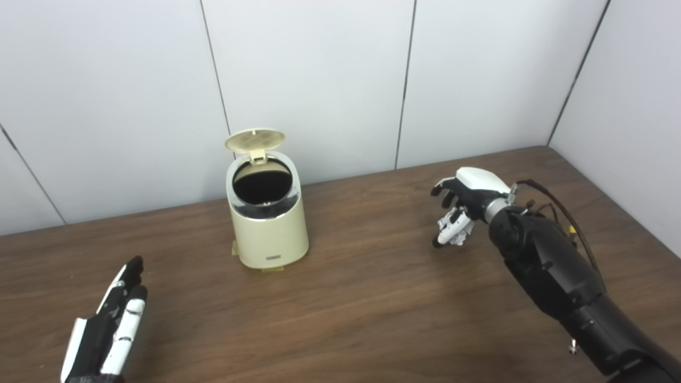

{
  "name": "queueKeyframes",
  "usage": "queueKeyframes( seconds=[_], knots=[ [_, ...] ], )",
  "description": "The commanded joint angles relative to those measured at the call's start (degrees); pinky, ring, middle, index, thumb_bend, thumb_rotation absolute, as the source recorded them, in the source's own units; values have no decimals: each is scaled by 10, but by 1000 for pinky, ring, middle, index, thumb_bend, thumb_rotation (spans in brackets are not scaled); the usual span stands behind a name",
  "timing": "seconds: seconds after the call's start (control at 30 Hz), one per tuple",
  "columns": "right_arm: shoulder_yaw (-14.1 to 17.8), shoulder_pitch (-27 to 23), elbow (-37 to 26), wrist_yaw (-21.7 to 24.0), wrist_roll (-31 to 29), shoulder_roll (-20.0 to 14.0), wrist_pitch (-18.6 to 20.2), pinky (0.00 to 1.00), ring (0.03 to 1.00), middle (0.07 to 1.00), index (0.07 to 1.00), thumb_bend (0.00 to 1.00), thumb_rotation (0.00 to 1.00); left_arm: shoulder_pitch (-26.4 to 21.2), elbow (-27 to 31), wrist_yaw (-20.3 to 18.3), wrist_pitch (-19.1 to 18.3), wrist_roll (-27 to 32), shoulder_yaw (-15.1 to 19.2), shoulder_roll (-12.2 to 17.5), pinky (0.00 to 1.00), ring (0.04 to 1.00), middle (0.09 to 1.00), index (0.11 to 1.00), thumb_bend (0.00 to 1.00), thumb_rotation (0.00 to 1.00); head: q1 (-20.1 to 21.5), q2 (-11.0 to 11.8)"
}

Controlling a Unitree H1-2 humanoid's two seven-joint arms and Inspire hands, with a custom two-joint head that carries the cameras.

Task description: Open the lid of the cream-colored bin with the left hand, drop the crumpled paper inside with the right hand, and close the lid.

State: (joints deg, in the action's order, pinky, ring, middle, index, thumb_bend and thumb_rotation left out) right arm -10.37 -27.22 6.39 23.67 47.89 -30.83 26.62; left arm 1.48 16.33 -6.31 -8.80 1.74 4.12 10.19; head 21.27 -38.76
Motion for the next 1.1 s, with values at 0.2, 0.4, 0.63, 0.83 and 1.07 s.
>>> queueKeyframes(
  seconds=[0.2,0.4,0.63,0.83,1.07],
  knots=[
    [26,-31,-39,6,11,-18,3,320,462,522,772,1000,236,-18,21,2,-2,3,2,-1,1000,993,972,983,454,743,2,-3],
    [46,-33,-55,44,35,-10,3,281,419,489,775,1000,235,-18,20,3,4,-4,0,-1,1000,996,973,984,445,750,1,-5],
    [45,-30,-74,91,72,-19,3,490,656,724,787,1000,274,-19,22,1,1,8,5,-3,998,994,977,991,446,741,1,-5],
    [49,-25,-93,101,70,-27,2,395,580,673,791,1000,277,-20,22,2,3,2,3,-1,1000,997,972,986,444,749,1,-8],
    [61,-18,-109,98,61,-27,2,458,644,719,790,1000,259,-19,21,3,-2,1,2,-4,1000,999,973,982,452,739,-12,-1]
  ],
)
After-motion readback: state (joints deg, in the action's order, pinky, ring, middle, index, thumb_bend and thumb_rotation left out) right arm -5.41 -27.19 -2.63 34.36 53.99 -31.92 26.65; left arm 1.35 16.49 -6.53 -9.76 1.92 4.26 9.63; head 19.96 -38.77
